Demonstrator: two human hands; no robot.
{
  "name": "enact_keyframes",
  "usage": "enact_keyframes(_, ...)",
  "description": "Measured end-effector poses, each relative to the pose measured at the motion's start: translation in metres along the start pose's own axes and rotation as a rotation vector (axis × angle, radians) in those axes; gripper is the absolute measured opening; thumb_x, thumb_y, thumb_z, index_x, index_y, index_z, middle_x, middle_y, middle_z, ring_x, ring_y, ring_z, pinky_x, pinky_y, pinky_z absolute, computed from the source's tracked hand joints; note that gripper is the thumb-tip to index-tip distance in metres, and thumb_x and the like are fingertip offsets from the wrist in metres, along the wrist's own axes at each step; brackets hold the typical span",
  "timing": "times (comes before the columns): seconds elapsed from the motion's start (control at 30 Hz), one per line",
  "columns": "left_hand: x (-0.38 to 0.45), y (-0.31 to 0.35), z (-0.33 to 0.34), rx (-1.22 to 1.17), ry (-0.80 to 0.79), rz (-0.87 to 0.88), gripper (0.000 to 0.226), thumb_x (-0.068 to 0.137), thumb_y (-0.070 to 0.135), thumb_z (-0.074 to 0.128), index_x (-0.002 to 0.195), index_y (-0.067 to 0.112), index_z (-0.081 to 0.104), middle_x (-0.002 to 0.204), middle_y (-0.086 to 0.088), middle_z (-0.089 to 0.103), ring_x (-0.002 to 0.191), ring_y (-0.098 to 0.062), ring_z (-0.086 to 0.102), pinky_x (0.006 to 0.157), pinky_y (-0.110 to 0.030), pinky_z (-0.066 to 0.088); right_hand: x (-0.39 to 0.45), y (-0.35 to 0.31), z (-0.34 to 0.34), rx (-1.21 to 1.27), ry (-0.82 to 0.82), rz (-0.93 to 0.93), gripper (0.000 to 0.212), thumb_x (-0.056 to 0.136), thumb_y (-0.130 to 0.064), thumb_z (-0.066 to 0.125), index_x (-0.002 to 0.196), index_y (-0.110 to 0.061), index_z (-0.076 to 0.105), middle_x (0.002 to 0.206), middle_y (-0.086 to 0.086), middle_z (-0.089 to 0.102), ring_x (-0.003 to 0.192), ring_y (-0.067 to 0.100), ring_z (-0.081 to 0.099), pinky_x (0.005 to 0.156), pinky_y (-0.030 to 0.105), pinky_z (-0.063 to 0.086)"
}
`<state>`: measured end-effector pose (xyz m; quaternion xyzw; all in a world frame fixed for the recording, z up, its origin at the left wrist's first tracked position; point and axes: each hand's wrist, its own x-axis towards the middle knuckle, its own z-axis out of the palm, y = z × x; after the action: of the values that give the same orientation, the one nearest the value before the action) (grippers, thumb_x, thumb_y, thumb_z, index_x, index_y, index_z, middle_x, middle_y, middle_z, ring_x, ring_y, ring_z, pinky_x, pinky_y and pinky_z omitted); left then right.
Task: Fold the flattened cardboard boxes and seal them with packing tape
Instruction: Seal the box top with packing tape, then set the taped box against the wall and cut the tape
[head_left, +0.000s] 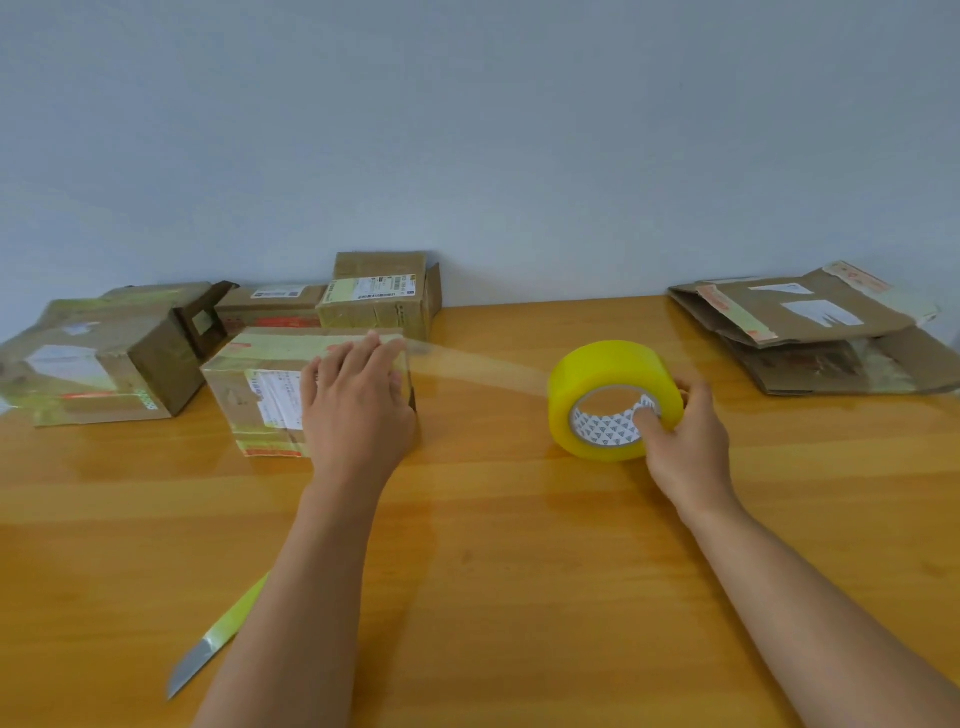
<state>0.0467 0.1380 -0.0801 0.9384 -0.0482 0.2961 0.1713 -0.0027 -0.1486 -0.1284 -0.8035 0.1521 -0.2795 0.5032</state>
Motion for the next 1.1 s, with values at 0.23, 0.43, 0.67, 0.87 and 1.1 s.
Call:
enact_keyframes(0.23, 0.001, -0.007, -0.018, 0.017, -0.145, 0.047, 0.046, 0.101, 0.029, 0.046, 0.147, 0.031, 0.043, 0.156, 0.006, 0.038, 0.145, -0.021, 0.029, 0.119, -0.041, 0.016, -0.003, 0.001, 0.003, 0.009, -0.020, 0.039, 0.070, 0.084, -0.022, 0.077, 0.140, -0.016, 0.035, 0.126, 0.005, 0.052, 0.112, 0.025, 0.055, 0.083, 0.035, 0.046)
enact_keyframes(0.43, 0.016, -0.022, -0.043, 0.092, -0.383, 0.150, 0.057, 0.102, 0.034, 0.041, 0.156, 0.035, 0.021, 0.159, 0.008, 0.033, 0.146, -0.020, 0.027, 0.116, -0.042, 0.023, -0.023, -0.023, 0.010, -0.306, 0.263, -0.577, 0.065, 0.080, -0.036, 0.059, 0.133, -0.003, 0.040, 0.131, 0.021, 0.046, 0.122, 0.039, 0.042, 0.100, 0.050, 0.033)
enact_keyframes(0.67, 0.026, -0.042, -0.058, 0.061, -0.509, 0.264, 0.047, 0.108, 0.030, 0.036, 0.154, 0.030, 0.029, 0.162, 0.012, 0.023, 0.146, -0.015, 0.028, 0.115, -0.037, 0.025, -0.067, -0.064, 0.058, -0.423, -0.236, -1.159, 0.019, 0.091, -0.020, 0.054, 0.095, -0.008, 0.068, 0.093, 0.006, 0.065, 0.088, 0.026, 0.051, 0.076, 0.041, 0.048)
enact_keyframes(0.87, 0.023, -0.045, -0.058, -0.005, -0.458, 0.247, 0.048, 0.105, 0.015, 0.040, 0.152, 0.025, 0.031, 0.153, 0.003, 0.043, 0.137, -0.019, 0.040, 0.107, -0.033, 0.031, -0.109, -0.101, 0.113, -0.531, -0.792, -1.128, 0.037, 0.100, -0.029, 0.040, 0.114, -0.016, 0.072, 0.112, 0.000, 0.070, 0.101, 0.025, 0.056, 0.087, 0.039, 0.052)
enact_keyframes(1.1, 0.026, -0.055, -0.056, -0.010, -0.490, 0.328, 0.062, 0.101, 0.002, 0.041, 0.155, 0.028, 0.025, 0.164, 0.008, 0.020, 0.149, -0.014, 0.019, 0.119, -0.033, 0.015, -0.141, -0.119, 0.155, -0.593, -1.069, -1.013, 0.039, 0.107, -0.030, 0.037, 0.146, -0.029, 0.047, 0.156, -0.006, 0.039, 0.131, 0.025, 0.035, 0.108, 0.043, 0.036)
